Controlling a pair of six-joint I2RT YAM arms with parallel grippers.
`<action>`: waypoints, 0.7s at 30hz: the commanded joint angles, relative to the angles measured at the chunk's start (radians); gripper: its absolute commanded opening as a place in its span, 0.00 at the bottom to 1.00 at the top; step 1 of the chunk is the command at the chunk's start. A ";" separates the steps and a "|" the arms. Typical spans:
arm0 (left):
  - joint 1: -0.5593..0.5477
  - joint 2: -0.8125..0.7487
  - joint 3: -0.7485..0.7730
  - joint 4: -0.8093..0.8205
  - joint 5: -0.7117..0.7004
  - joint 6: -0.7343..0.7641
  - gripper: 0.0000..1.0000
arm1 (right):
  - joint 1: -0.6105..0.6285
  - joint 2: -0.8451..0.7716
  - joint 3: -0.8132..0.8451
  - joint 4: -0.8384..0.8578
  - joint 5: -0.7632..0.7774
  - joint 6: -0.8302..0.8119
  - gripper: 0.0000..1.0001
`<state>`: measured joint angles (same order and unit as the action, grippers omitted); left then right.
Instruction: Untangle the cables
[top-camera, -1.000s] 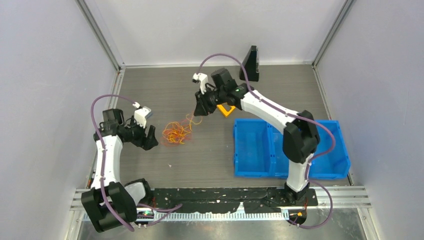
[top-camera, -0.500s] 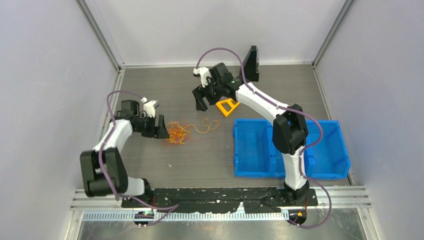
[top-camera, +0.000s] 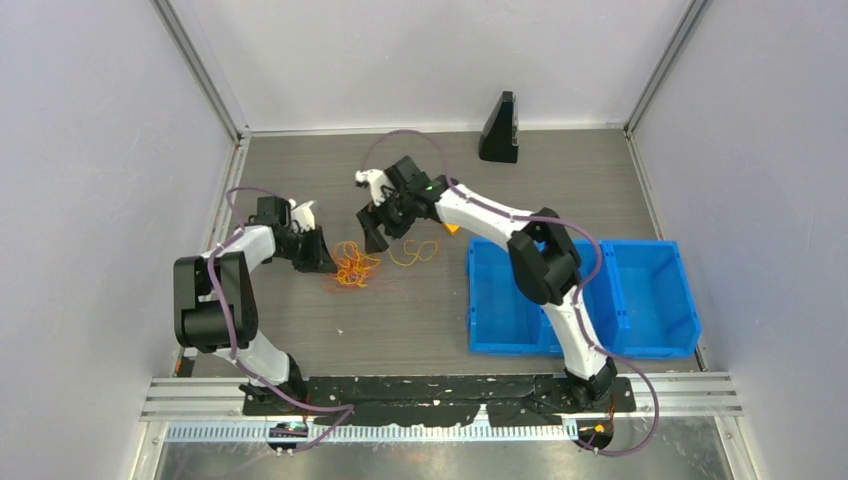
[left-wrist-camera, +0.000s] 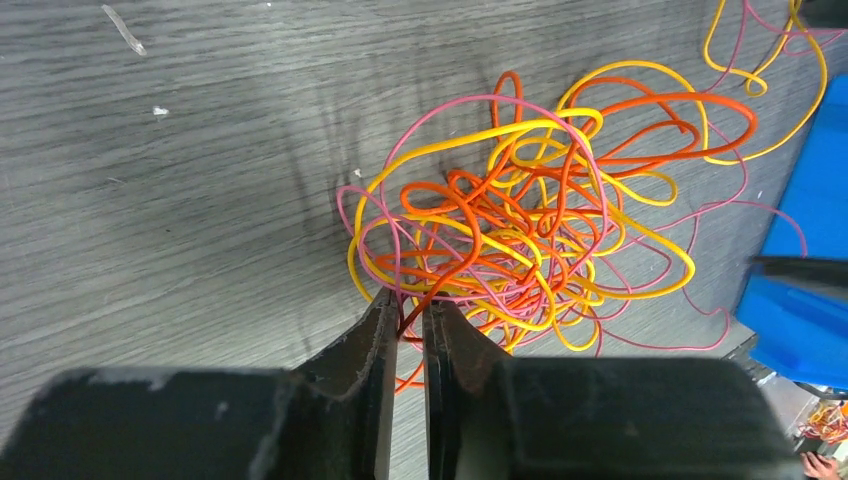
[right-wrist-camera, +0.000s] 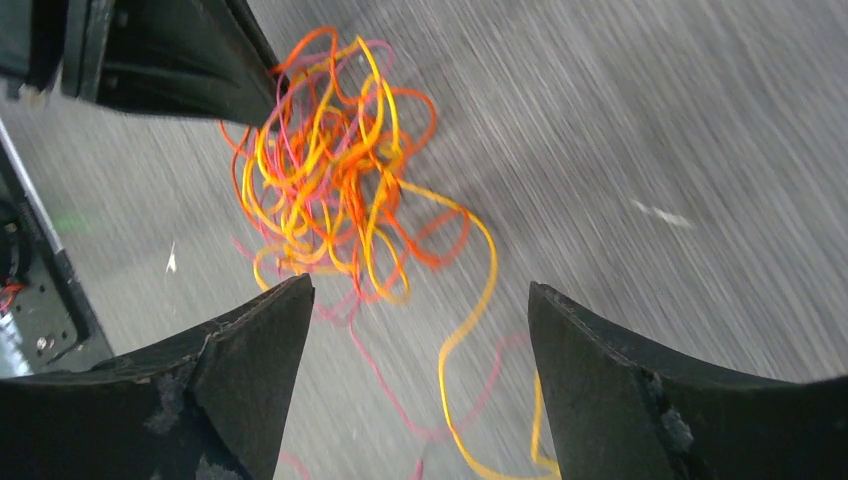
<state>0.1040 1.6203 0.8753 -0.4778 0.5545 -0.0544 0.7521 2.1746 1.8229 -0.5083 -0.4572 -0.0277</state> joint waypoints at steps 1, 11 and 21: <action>-0.003 -0.044 -0.016 0.048 0.041 -0.028 0.14 | 0.070 0.105 0.124 0.063 0.035 0.025 0.85; 0.011 -0.099 -0.005 -0.017 0.037 -0.017 0.00 | 0.114 0.186 0.151 0.063 0.290 -0.027 0.37; 0.282 -0.339 -0.022 -0.171 -0.194 0.101 0.00 | 0.013 -0.079 0.061 0.037 0.428 -0.035 0.05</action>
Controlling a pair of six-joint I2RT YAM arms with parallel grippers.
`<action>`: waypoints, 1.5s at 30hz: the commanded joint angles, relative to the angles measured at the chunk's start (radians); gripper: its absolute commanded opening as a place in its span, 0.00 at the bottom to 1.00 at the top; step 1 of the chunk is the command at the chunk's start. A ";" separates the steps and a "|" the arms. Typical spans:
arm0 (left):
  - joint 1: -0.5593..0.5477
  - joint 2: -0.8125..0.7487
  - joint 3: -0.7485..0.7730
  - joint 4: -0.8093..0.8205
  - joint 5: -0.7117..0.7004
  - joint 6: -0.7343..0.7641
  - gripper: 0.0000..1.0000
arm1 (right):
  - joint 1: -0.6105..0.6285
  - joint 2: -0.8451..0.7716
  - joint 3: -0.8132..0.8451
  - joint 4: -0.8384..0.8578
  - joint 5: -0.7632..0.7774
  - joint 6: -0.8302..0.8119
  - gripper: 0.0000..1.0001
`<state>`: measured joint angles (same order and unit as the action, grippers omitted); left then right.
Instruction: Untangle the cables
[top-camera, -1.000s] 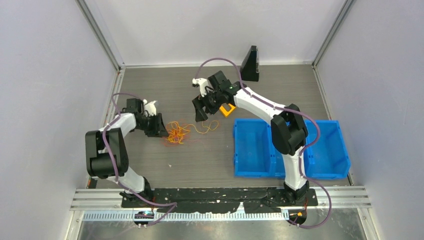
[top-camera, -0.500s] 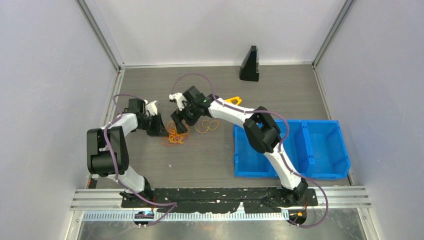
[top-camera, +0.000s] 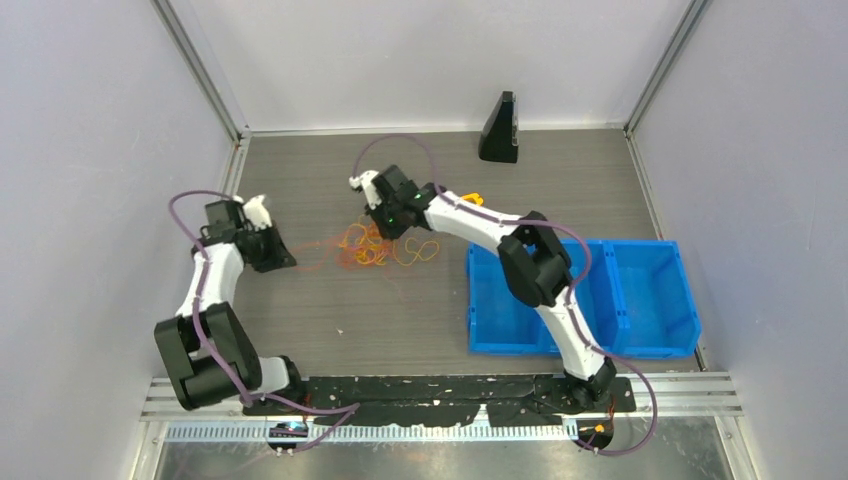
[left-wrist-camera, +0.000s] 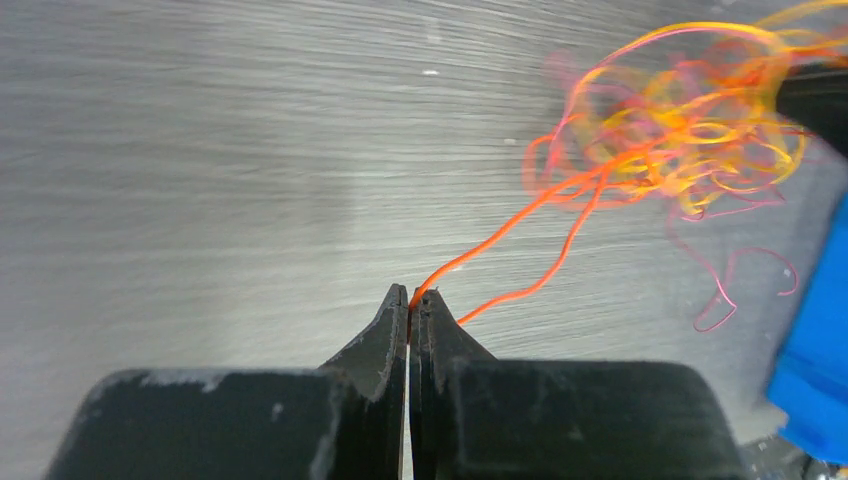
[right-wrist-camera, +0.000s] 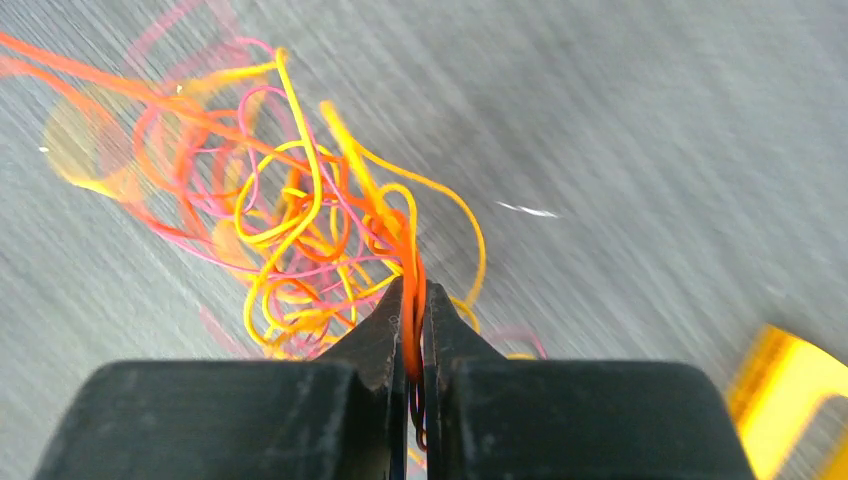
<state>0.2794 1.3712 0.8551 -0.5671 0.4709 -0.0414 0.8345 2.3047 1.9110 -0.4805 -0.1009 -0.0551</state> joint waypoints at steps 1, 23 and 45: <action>0.131 -0.107 0.004 -0.090 -0.111 0.106 0.00 | -0.079 -0.249 -0.051 0.002 0.056 -0.008 0.06; 0.212 -0.202 0.079 -0.357 0.355 0.604 0.58 | -0.147 -0.383 -0.142 0.089 -0.630 0.076 0.05; -0.352 -0.193 -0.099 0.342 -0.219 -0.038 0.53 | -0.061 -0.428 -0.123 0.241 -0.825 0.334 0.06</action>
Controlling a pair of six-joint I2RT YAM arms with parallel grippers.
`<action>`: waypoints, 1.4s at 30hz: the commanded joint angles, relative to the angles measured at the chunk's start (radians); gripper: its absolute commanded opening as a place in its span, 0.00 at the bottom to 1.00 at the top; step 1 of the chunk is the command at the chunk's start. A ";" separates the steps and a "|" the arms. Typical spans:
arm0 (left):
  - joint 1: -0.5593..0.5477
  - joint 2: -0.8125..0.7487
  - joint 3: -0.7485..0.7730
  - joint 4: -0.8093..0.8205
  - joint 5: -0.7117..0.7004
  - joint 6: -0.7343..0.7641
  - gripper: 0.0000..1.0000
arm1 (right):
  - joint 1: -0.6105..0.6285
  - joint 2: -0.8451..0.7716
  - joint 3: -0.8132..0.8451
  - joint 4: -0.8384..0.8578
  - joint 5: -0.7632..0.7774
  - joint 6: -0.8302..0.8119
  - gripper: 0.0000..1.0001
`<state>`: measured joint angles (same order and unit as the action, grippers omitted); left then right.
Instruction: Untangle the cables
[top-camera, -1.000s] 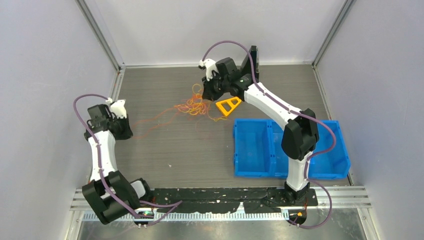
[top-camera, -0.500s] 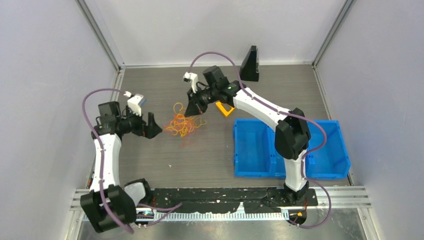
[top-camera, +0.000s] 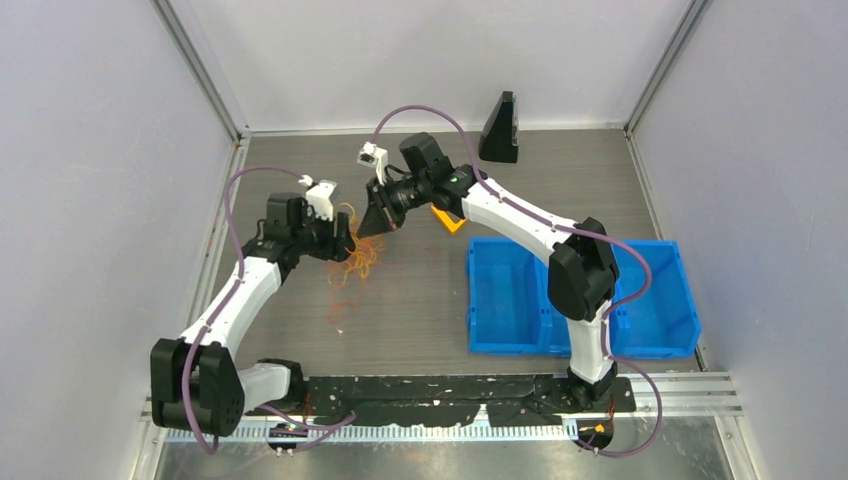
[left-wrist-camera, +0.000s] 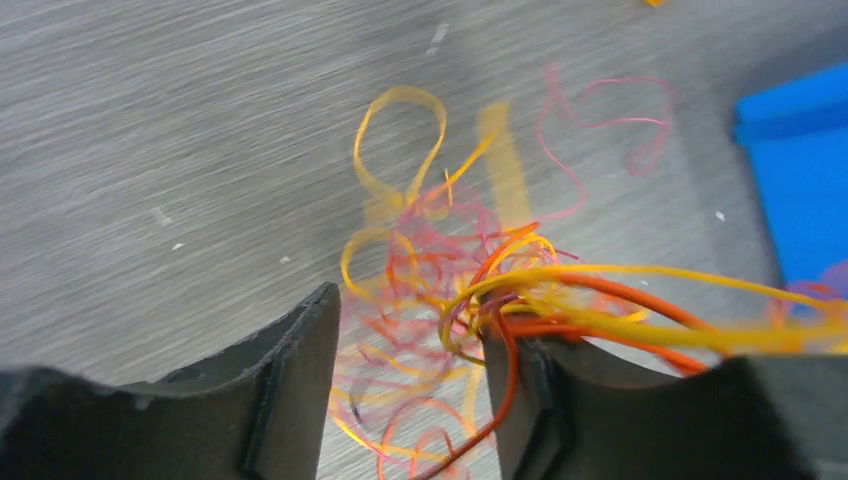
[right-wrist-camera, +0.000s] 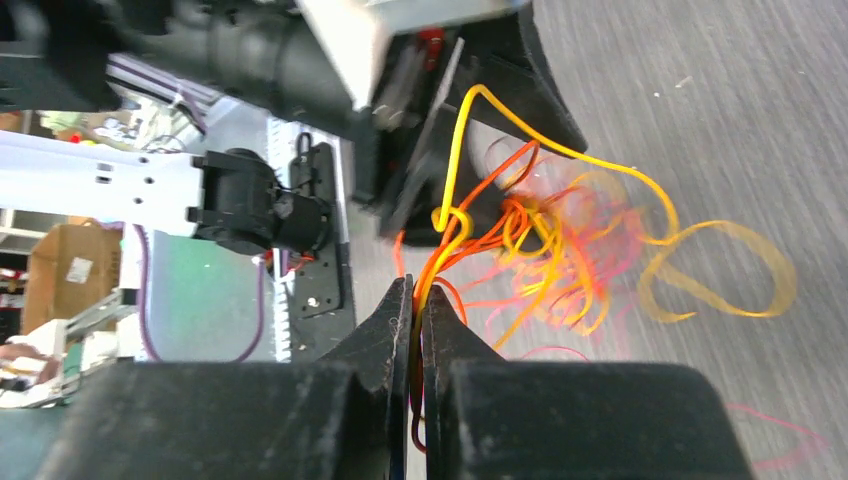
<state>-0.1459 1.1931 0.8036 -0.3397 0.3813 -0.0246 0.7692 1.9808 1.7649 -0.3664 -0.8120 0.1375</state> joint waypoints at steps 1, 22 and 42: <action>0.115 -0.017 -0.060 0.120 -0.101 -0.071 0.46 | 0.000 -0.120 0.019 0.137 -0.120 0.171 0.05; 0.379 0.110 0.033 -0.251 0.321 0.114 0.00 | -0.181 -0.187 0.058 0.159 0.010 0.261 0.05; 0.431 0.308 0.029 -0.104 0.328 -0.371 0.00 | 0.019 -0.176 -0.176 -0.205 0.304 -0.451 0.79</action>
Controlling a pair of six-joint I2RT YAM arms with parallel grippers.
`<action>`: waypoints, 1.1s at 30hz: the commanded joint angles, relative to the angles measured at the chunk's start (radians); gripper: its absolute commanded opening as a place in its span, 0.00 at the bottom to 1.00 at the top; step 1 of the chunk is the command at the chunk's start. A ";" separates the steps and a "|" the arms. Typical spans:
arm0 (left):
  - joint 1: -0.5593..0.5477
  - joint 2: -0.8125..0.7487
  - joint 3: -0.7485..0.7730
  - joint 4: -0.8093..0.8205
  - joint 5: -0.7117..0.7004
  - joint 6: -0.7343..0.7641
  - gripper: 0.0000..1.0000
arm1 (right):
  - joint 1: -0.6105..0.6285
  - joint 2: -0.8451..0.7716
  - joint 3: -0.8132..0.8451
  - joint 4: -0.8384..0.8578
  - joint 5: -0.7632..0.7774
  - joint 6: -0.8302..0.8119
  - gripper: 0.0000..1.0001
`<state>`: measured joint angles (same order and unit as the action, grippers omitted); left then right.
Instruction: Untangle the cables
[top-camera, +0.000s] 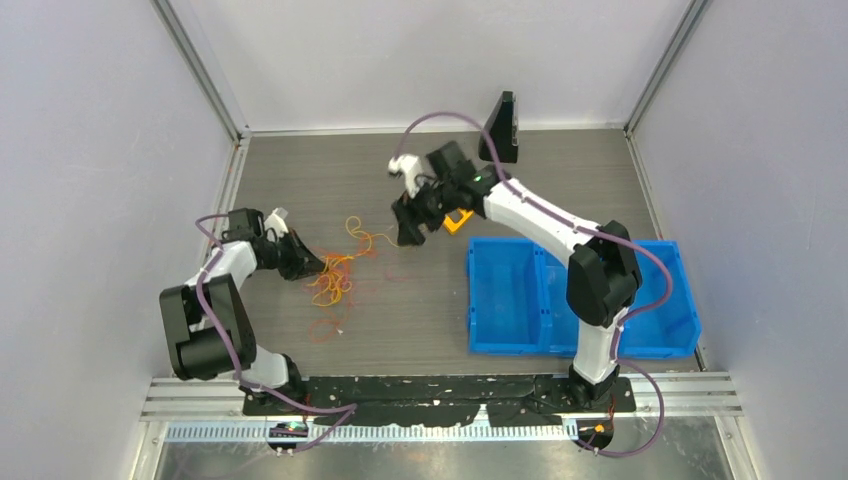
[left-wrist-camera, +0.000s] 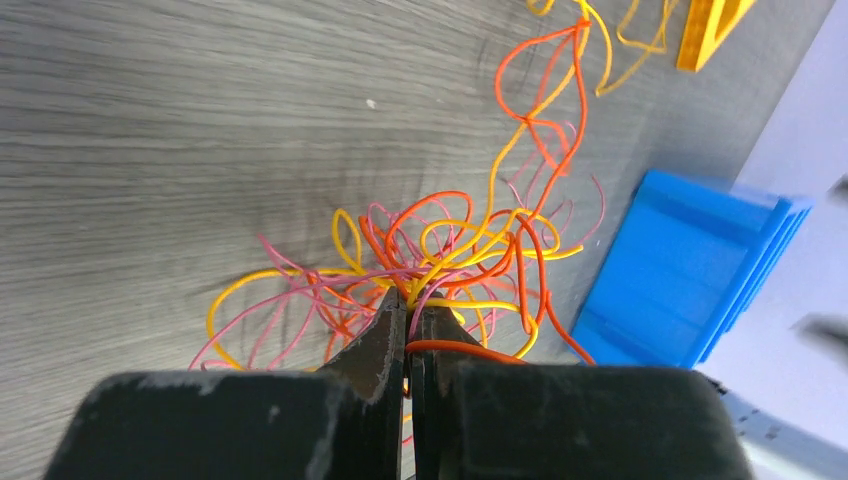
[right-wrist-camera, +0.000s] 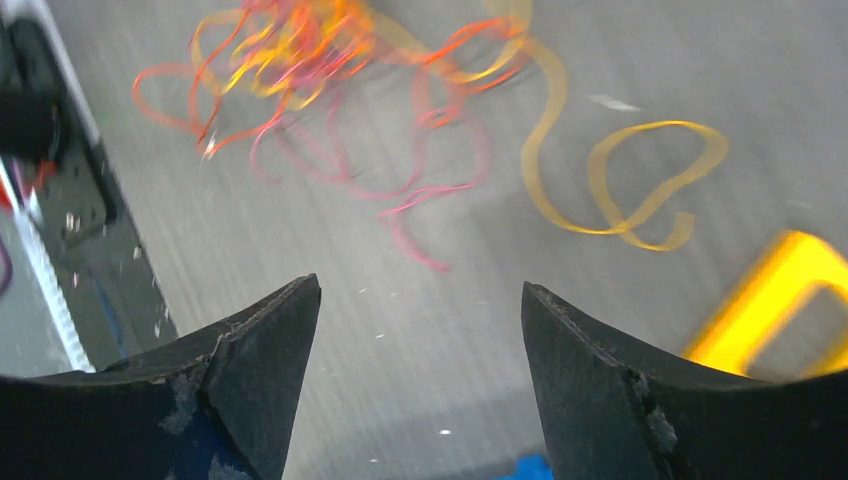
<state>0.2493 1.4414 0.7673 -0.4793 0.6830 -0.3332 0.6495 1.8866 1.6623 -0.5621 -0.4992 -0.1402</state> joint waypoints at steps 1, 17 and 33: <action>0.035 0.074 0.079 0.020 0.026 -0.051 0.00 | 0.182 -0.064 -0.077 -0.005 0.001 -0.184 0.79; 0.036 0.070 0.077 0.003 0.022 -0.010 0.00 | 0.318 0.253 -0.014 0.280 0.178 -0.122 0.73; 0.051 0.091 0.093 -0.025 -0.060 0.046 0.00 | 0.126 -0.187 -0.030 0.111 0.142 -0.121 0.06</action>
<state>0.2924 1.5360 0.8452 -0.4915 0.6548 -0.3206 0.8448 1.9350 1.5753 -0.4461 -0.3103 -0.2924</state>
